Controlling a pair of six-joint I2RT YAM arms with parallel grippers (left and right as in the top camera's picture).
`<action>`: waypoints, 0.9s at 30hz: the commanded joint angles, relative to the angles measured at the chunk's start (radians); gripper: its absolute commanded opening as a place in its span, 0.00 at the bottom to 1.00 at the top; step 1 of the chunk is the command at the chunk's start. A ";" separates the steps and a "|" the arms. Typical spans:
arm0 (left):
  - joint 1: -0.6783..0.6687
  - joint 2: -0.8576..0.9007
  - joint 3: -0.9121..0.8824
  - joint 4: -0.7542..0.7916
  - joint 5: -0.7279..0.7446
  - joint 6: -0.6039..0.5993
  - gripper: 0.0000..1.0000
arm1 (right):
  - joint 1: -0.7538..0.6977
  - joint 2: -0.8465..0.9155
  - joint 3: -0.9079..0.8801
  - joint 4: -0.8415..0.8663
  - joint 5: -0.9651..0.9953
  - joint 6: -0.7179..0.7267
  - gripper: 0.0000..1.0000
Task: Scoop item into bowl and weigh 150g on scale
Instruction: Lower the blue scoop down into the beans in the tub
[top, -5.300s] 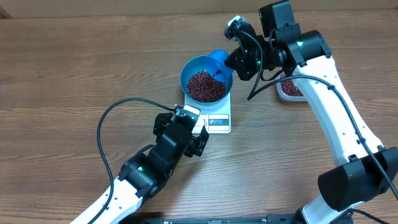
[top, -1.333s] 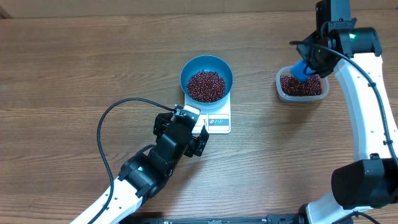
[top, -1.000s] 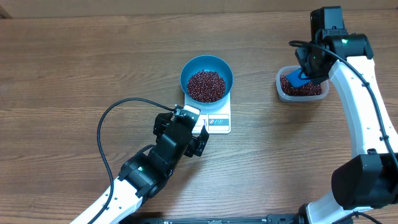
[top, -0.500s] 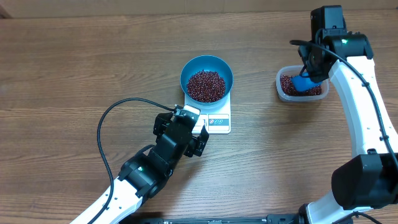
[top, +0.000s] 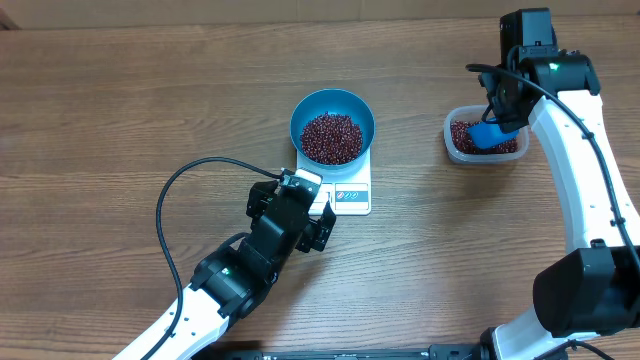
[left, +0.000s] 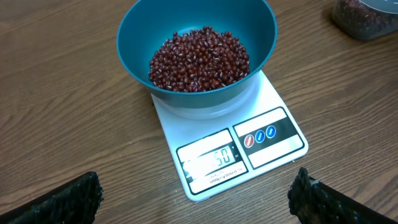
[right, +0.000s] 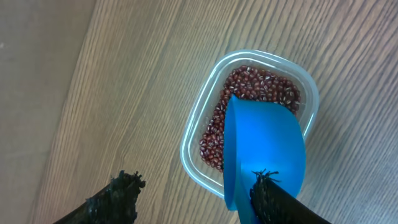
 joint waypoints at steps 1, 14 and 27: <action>0.006 0.006 -0.008 0.001 -0.018 0.019 0.99 | -0.002 -0.011 -0.005 0.009 0.017 0.004 0.59; 0.006 0.006 -0.008 0.001 -0.018 0.019 1.00 | -0.002 0.032 -0.005 0.031 0.018 0.004 0.59; 0.006 0.006 -0.008 0.001 -0.018 0.019 1.00 | -0.002 0.034 -0.142 0.099 -0.021 0.003 0.60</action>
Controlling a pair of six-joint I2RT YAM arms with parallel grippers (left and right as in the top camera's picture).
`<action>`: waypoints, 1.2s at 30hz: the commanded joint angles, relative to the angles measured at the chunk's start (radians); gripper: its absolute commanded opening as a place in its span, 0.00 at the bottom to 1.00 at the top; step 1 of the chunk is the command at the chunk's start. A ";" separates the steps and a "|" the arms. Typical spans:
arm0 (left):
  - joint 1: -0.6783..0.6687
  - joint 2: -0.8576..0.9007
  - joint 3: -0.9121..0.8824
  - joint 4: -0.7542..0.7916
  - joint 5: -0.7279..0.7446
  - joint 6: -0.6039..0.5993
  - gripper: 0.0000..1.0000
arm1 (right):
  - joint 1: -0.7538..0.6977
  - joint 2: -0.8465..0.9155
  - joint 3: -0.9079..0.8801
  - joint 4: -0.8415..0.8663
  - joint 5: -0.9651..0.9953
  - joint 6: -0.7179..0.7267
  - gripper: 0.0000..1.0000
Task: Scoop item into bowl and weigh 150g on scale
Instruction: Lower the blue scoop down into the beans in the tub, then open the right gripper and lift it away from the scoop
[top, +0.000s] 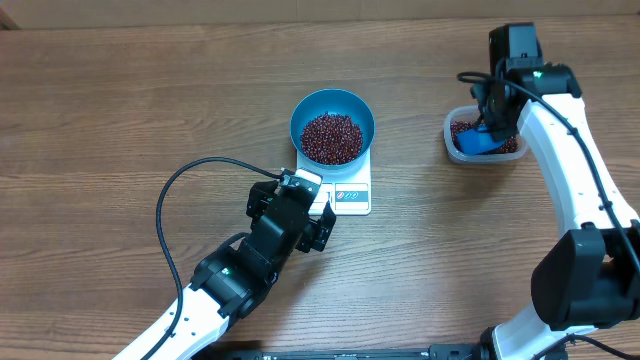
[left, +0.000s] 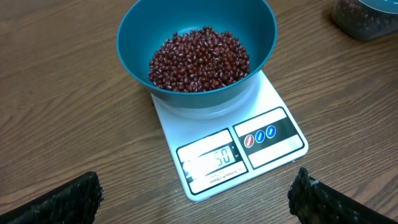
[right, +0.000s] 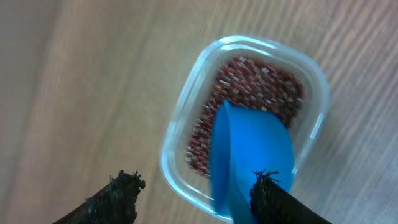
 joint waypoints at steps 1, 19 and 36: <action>0.006 0.006 -0.008 0.000 -0.018 0.019 0.99 | -0.002 0.003 -0.024 0.002 -0.016 0.003 0.60; 0.006 0.006 -0.008 0.001 -0.018 0.019 1.00 | -0.044 -0.155 -0.018 -0.107 -0.025 -0.065 0.67; 0.006 0.006 -0.008 0.001 -0.018 0.019 0.99 | -0.075 -0.222 -0.022 -0.078 -0.025 -0.110 0.81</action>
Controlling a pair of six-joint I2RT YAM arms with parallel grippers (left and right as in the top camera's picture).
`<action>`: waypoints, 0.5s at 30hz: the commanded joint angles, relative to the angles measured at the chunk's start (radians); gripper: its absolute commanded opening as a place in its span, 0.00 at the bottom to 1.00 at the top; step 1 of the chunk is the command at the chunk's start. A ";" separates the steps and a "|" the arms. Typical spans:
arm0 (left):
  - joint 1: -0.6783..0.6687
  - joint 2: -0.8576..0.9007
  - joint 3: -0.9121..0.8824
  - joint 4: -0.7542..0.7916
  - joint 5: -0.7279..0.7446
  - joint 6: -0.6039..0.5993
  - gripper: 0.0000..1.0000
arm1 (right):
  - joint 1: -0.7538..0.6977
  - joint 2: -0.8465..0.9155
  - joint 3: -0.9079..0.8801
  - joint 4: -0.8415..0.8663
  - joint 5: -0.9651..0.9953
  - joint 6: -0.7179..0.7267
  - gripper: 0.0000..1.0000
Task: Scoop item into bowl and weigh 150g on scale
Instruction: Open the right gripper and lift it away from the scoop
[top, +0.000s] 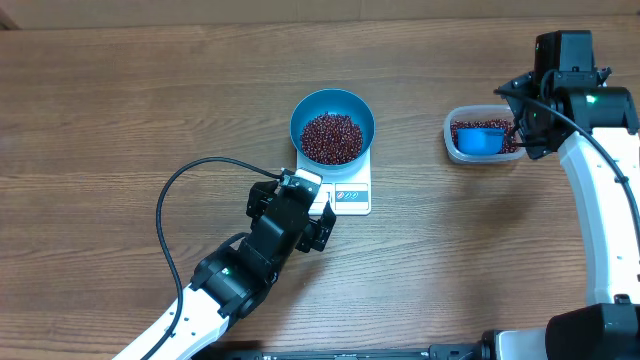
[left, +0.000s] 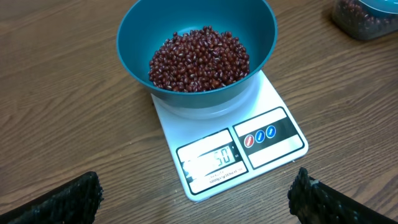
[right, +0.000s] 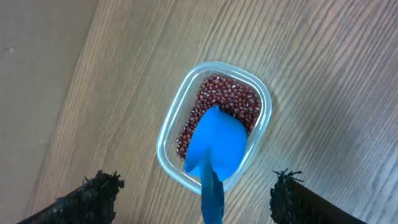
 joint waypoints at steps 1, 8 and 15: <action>0.006 0.006 -0.008 0.001 -0.018 0.019 0.99 | -0.002 -0.002 -0.003 0.005 0.006 -0.005 0.82; 0.006 0.006 -0.008 0.001 -0.018 0.019 1.00 | -0.001 -0.001 -0.090 0.027 -0.007 -0.005 0.86; 0.006 0.006 -0.008 0.001 -0.018 0.019 0.99 | -0.001 -0.001 -0.198 0.051 -0.138 -0.081 0.87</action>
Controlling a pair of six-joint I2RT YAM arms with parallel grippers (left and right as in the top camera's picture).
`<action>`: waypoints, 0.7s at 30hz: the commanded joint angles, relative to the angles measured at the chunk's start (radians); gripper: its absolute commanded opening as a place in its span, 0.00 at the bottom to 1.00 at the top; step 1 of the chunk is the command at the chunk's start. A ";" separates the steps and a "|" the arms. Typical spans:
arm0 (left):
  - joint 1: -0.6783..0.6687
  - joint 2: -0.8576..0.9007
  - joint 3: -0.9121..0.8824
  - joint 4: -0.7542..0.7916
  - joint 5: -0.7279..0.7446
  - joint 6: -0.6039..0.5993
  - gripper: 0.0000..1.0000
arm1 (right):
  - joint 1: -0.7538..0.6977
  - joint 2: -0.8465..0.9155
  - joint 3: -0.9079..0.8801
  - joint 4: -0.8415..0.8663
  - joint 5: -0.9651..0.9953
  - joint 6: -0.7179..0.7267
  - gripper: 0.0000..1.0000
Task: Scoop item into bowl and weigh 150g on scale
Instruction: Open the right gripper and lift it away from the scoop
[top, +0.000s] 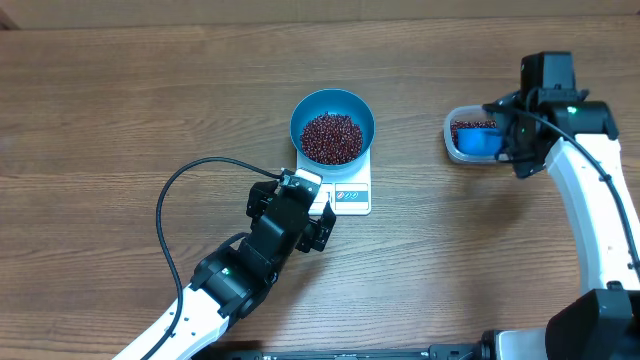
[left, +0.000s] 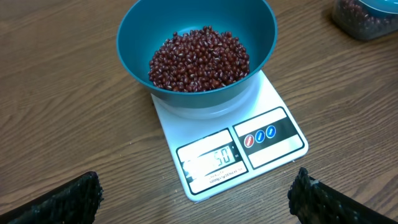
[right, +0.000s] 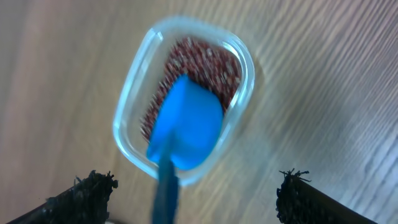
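Note:
A teal bowl (top: 333, 108) of red beans (left: 199, 59) stands on the white scale (left: 261, 140); its display (left: 214, 160) shows "50" through glare. At the right, a clear container (right: 244, 61) of beans holds the blue scoop (right: 186, 124), whose handle sticks out over the rim. My right gripper (right: 196, 186) hangs above the container, open, with the handle loose between the wide fingers. In front of the scale my left gripper (left: 196, 196) stays low, open and holding nothing.
The wooden table (top: 120, 100) carries nothing else. A black cable (top: 170, 200) loops from my left arm across the table's left half. The bean container (left: 364, 18) shows at the top right of the left wrist view.
My right gripper, still open, has shifted slightly over the container, and the wrist view is blurred. The scoop lies in the container as before. Left arm, bowl and scale are unchanged.
My right gripper was shut on the scoop over the bean container, then held it down in the beans. Half a second ago it was open with the scoop left in the container, as now. The bowl, scale reading and left gripper stayed the same throughout.

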 joint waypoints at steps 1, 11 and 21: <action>0.006 0.006 -0.008 0.001 -0.018 0.019 0.99 | -0.001 -0.001 -0.039 -0.031 -0.077 -0.072 0.87; 0.006 0.006 -0.008 0.001 -0.018 0.019 0.99 | -0.001 -0.011 -0.047 -0.188 -0.097 -0.067 0.89; 0.006 0.006 -0.008 0.001 -0.018 0.019 0.99 | -0.001 -0.011 -0.042 -0.141 -0.097 -0.175 0.95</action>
